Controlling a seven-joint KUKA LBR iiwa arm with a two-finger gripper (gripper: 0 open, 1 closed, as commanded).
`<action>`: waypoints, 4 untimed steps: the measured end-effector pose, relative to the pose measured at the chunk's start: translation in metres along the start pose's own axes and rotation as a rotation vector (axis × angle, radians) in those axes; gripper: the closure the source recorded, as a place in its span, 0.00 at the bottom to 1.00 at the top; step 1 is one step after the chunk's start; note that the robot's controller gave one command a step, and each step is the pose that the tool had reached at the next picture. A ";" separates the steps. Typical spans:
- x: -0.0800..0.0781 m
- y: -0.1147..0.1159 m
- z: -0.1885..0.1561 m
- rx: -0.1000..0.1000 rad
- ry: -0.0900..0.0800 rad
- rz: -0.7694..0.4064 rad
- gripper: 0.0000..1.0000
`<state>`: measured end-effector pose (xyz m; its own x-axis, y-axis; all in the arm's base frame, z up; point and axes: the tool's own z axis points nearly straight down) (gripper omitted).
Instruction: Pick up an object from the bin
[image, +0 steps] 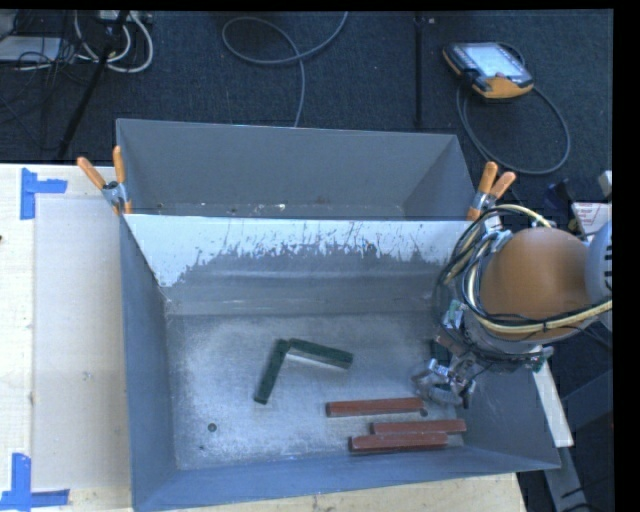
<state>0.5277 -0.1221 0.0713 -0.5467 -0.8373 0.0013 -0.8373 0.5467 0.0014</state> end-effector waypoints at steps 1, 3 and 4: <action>-0.001 0.001 0.001 0.000 -0.003 0.001 0.00; -0.115 0.041 0.002 0.000 -0.003 0.053 1.00; -0.115 0.040 0.002 0.000 -0.003 0.055 0.00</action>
Offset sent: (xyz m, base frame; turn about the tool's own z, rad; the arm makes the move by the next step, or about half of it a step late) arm 0.0000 0.0000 0.0000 0.0000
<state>0.5568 -0.0036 0.0693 -0.5918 -0.8061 -0.0018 -0.8061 0.5918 0.0018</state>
